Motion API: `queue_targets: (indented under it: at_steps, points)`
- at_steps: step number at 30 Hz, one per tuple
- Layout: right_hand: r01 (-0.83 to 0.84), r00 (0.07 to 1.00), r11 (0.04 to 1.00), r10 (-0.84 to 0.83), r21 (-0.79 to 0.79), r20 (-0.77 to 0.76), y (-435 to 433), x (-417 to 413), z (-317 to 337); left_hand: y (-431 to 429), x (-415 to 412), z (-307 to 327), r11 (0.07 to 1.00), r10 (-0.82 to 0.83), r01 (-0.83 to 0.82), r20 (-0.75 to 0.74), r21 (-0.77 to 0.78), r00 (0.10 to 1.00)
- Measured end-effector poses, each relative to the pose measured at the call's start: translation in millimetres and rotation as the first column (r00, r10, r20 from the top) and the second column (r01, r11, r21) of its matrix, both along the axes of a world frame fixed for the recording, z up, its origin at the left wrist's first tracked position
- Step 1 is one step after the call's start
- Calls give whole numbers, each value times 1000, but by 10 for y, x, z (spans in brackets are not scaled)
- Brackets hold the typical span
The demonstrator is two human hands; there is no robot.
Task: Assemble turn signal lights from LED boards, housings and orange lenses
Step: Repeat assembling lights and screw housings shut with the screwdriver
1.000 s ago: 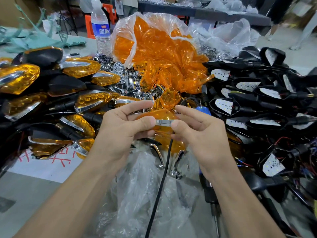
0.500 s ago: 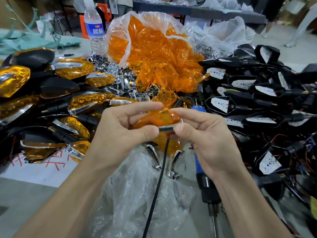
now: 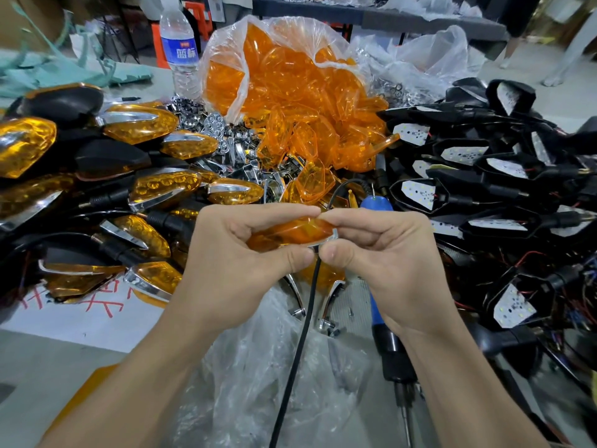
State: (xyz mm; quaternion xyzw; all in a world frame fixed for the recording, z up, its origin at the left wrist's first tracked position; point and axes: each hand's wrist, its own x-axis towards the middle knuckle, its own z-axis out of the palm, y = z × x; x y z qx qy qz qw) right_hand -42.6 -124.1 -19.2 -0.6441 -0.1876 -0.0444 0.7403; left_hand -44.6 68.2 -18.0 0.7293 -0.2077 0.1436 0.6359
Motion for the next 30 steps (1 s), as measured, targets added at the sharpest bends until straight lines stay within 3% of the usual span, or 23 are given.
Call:
queue_targets:
  at_steps: [3,6,7,8,10,11,13,14,16,18,21,24,27,29,30]
  points:
    - [16,995,1000,-19,-26,-94,5,25,-4,-21,6,-42,997,55,-55,-10,56,998]
    - [164,985,983,-167,-77,-34,33,27,10,-114,2,-90,952,245,-243,11,188,969]
    - [224,974,971,-225,-86,-1,38,20,3,-135,4,-93,954,261,-246,-70,171,963]
    - [271,963,957,-269,-106,28,41,9,0,-153,17,-87,977,211,-199,-201,77,957]
    - [357,933,899,-331,-254,142,53,-11,2,-158,44,-87,974,-42,-58,-426,-218,904]
    - [383,921,849,-323,-363,217,59,-29,21,-149,47,-77,952,-146,-5,-465,-307,873]
    - [351,934,807,-263,-475,242,64,-54,67,-120,44,-41,940,-208,46,-462,-338,862]
    - [325,943,840,-257,-435,209,53,-59,114,-105,39,-19,941,-206,53,-444,-334,872]
    - [340,940,917,-322,-207,114,-28,-53,236,-52,42,37,941,-184,34,-426,-337,886]
    - [452,892,880,-450,-147,46,-177,-10,340,42,39,105,958,-98,-24,-407,-286,908]
    - [503,823,721,-569,-477,8,-400,81,365,189,44,149,994,99,-105,-351,2,931]
    - [441,805,529,-590,-725,60,-557,54,351,193,81,101,943,192,-71,-359,324,913]
    - [346,800,283,-586,-894,124,-707,-28,380,85,122,-20,935,210,-41,-458,351,864]
    - [106,849,85,-526,-991,46,-778,-60,402,37,133,-75,917,269,-89,-437,388,858]
    - [-24,867,29,-498,-999,-35,-792,-85,404,21,133,-89,896,309,-125,-394,426,866]
